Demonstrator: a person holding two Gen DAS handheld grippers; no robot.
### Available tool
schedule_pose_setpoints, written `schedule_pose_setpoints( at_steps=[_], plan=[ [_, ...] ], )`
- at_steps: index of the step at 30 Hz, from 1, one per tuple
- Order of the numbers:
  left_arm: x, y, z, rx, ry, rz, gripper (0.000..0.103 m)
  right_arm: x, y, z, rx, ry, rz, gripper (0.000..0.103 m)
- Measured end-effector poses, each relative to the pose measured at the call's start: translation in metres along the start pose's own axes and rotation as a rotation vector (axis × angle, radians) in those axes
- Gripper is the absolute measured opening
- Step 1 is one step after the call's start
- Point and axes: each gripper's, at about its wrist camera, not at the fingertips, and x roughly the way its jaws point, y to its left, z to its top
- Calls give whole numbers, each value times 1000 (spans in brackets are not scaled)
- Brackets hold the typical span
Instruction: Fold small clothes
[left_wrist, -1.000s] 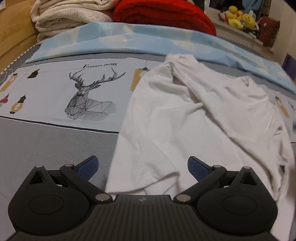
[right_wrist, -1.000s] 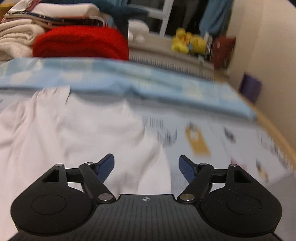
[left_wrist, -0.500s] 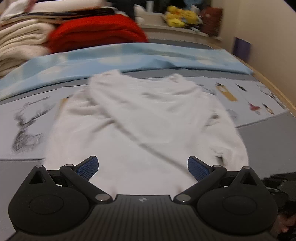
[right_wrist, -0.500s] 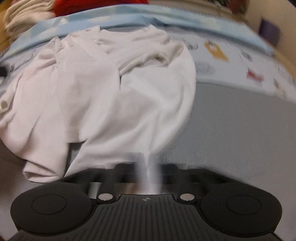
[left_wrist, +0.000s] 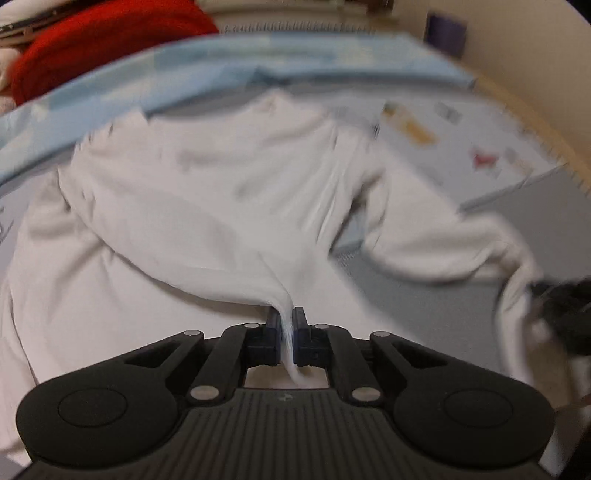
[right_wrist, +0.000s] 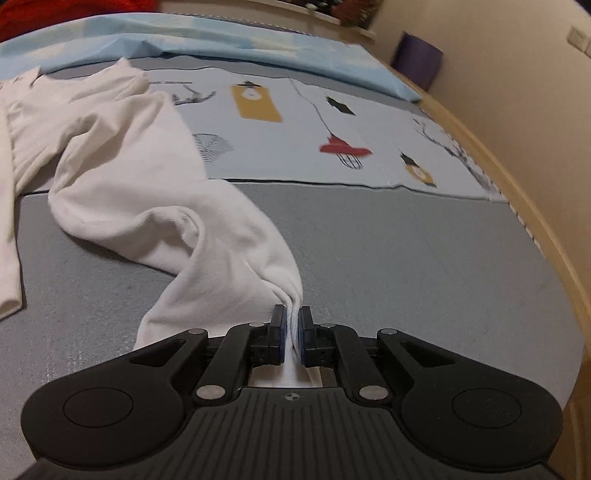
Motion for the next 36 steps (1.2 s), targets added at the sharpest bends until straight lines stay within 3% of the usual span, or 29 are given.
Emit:
schedule_pose_setpoints(
  at_steps=[3,5,6,9,11,12,13,14,15,16,17,19,21,24,26,28,30,31,36],
  plan=[
    [-40,37,27,-75,-96,-15,5,0,3,3,4,1,18,7],
    [-71,81,46,-164,-178,26,5,-1,4,4,-2,-1,15,7],
    [-88,117,54,-216,-226,93,5,2,3,6,-3,-1,12,7],
    [-128,247,62,-413,-312,389,5,4,-2,8,22,5,3,7],
    [-142,330,47,-519,-301,587,6,7,-9,8,55,7,-20,8],
    [-145,367,35,-559,-252,687,10,9,-13,8,69,8,-36,9],
    [-149,393,21,-605,-212,756,23,11,-17,8,86,9,-50,12],
    [-154,410,7,-655,-206,781,43,11,-22,8,109,7,-52,20],
    [-159,419,-7,-702,-219,774,56,9,-28,9,142,0,-43,24],
    [-163,423,-23,-749,-242,751,79,5,-32,10,178,-18,-35,33],
    [-163,420,-37,-776,-259,728,91,0,-35,10,204,-40,-26,43],
    [-151,401,-56,-738,-229,666,91,-12,-35,10,217,-84,-8,51],
    [-140,377,-75,-634,-156,570,91,-24,-31,9,213,-120,18,55],
    [-106,312,-94,-391,-64,363,91,-42,-16,3,189,-140,110,63],
    [-86,264,-108,-183,-22,282,91,-49,-3,-2,159,-135,172,64],
    [-67,221,-124,41,-11,260,91,-53,11,-6,116,-125,191,64],
    [-49,198,-136,192,10,295,86,-56,24,-10,69,-118,197,64],
    [-43,192,-141,232,23,296,78,-58,30,-13,47,-118,201,64],
    [-22,209,-139,190,20,309,71,-64,54,-17,-51,-138,212,64]
  ],
)
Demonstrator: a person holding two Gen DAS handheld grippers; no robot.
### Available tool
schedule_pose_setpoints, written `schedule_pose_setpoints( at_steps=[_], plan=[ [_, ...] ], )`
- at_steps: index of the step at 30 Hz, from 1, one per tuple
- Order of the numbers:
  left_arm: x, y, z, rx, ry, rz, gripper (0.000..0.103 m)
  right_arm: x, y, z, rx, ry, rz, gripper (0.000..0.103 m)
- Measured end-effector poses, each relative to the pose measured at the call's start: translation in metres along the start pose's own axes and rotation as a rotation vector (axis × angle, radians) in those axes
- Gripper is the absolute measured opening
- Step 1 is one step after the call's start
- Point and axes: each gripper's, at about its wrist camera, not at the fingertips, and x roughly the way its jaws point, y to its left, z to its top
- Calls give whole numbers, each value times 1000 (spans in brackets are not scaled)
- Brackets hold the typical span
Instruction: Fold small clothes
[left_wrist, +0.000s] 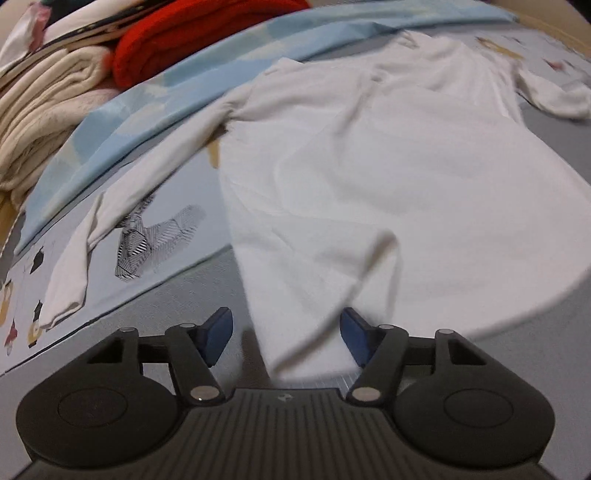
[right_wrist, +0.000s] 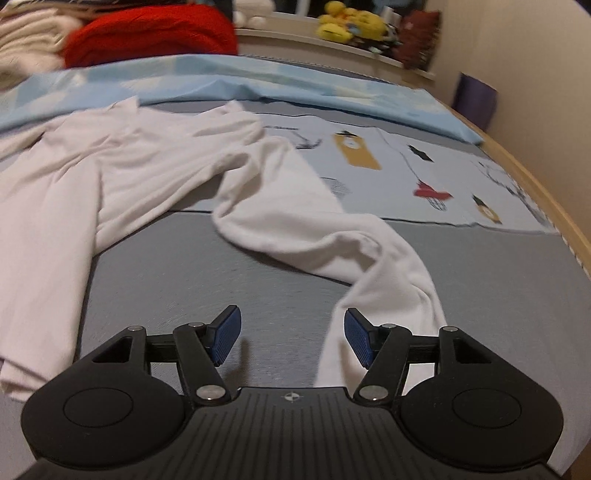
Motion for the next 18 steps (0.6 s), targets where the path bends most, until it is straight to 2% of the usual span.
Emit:
schedule_pose_setpoints(
  at_steps=[1,2,3,6,7,8,10,12,15,18],
  plan=[
    [3,3,7,-25,-8,7,76,1,3,0,-15,2,-2,64],
    [4,4,13,-49,-20,14,88,2,7,1,-25,4,-2,64],
    [6,6,18,-76,-40,24,92,4,10,3,-29,9,7,64],
    [6,5,39,-109,-78,51,91,9,20,6,-14,32,70,64],
    [5,8,43,-127,-102,69,73,11,24,7,-7,47,107,64],
    [4,12,48,-154,-109,76,45,12,29,7,-7,66,150,64],
    [0,39,52,-300,-81,93,25,12,42,6,-46,81,221,64],
    [-6,72,44,-460,-50,142,25,5,58,4,-138,62,275,64],
    [1,122,18,-648,17,148,24,-8,78,-1,-267,33,350,64],
    [9,141,0,-698,80,178,24,-19,88,-7,-318,37,445,64]
  ],
)
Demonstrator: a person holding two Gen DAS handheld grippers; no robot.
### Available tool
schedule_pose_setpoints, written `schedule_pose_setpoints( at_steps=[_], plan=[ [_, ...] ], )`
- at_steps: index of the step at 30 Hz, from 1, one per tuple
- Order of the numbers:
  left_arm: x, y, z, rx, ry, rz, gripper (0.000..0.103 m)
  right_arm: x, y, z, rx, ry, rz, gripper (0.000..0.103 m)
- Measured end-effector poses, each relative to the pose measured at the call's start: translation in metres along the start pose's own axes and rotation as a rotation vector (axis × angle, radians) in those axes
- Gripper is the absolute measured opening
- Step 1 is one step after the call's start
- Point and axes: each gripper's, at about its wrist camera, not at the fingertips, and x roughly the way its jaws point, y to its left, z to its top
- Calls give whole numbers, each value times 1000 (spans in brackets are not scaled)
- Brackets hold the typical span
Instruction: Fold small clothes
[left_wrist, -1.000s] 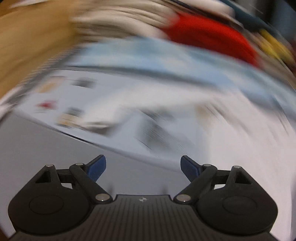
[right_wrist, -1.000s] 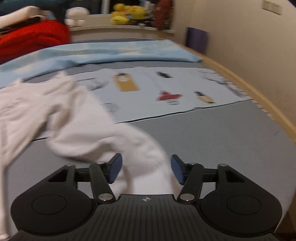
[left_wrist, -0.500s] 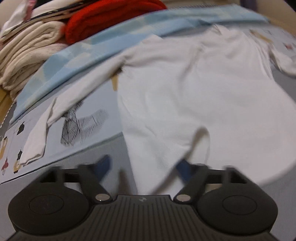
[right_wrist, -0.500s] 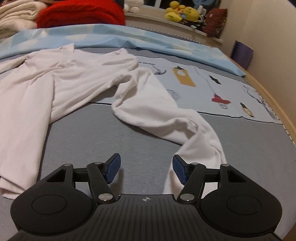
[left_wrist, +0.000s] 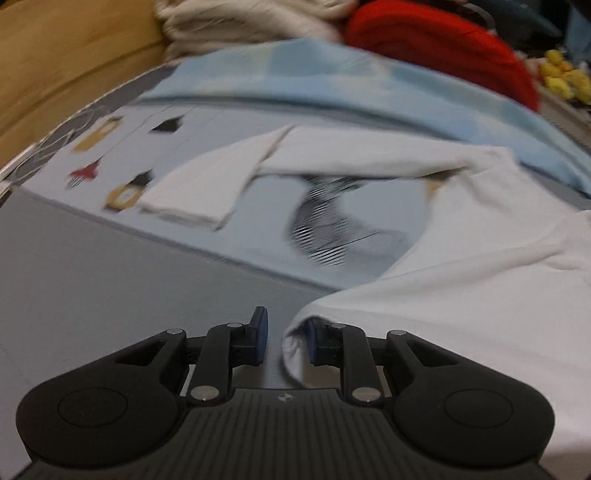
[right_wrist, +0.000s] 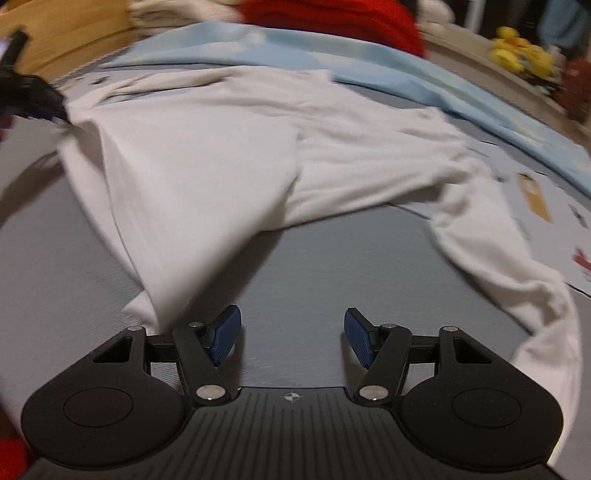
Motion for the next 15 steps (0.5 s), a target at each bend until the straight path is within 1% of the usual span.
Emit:
schedule_pose_setpoints(
  at_steps=[2,3,5,6,7,8,9,10,11,12,13,14,15],
  plan=[
    [4,9,1,-36,24,-5,24,-2,6,0,-16,6,54,64],
    [4,10,2,-49,24,-11,24,-2,8,-1,-21,11,80,64],
    [1,16,4,-75,4,9,24,-6,13,-3,-22,16,153,65],
    [-2,21,3,-93,-9,30,23,-7,16,-3,-26,18,185,65],
    [-2,27,5,-123,-21,91,4,-7,19,-2,-31,12,192,65],
    [-1,36,7,-144,-41,176,1,-4,21,1,-27,-2,177,65],
    [-1,43,8,-159,-60,223,1,-1,21,3,-10,-10,147,65],
    [0,56,9,-196,-66,249,1,2,17,6,20,-10,121,65],
    [1,67,8,-243,-57,231,1,7,10,10,76,-13,97,65],
    [2,77,7,-290,-35,188,1,11,2,14,141,-16,81,65],
    [3,81,4,-315,-9,150,1,15,-9,18,222,-17,63,65],
    [4,82,2,-313,5,116,2,20,-20,22,309,-13,45,65],
    [2,78,1,-282,8,80,2,25,-33,25,401,-10,29,65]
  ],
)
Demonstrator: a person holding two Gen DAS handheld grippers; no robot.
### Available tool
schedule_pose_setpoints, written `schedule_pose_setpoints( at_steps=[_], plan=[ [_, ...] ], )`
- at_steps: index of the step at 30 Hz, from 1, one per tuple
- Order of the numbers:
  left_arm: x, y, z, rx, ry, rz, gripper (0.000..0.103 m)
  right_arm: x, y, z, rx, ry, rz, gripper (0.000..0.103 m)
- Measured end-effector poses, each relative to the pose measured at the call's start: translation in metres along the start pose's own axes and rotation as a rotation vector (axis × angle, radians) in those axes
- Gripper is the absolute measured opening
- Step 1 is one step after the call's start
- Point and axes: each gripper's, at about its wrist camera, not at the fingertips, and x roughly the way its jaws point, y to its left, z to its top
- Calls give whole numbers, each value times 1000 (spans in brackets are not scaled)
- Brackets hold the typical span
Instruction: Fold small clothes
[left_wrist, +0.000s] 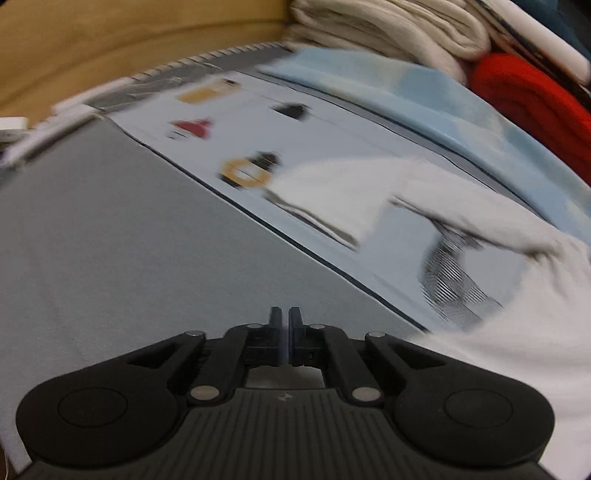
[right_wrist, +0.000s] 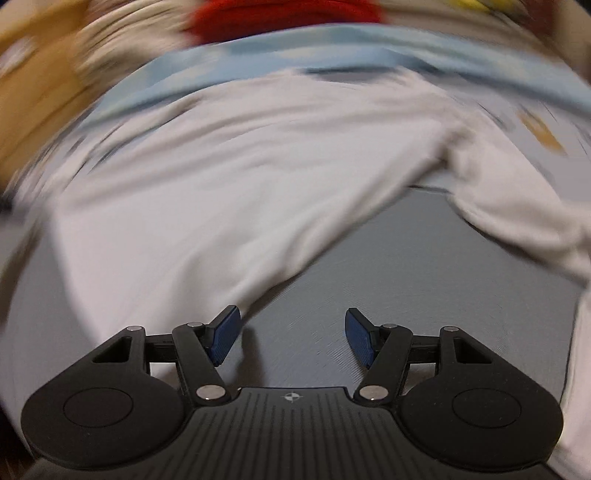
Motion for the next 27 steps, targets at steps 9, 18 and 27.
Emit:
schedule_pose_setpoints(
  at_steps=[9,18,27],
  plan=[
    [-22,-53,-24,312,-93,-214,92,31,-2,20,141,-33,123,67],
    [-17,-95,-58,438,54,-121,1,13,8,4,4,88,135,6],
    [-98,-80,-164,689,130,-200,0,-40,-91,-19,35,149,2,3]
  ],
)
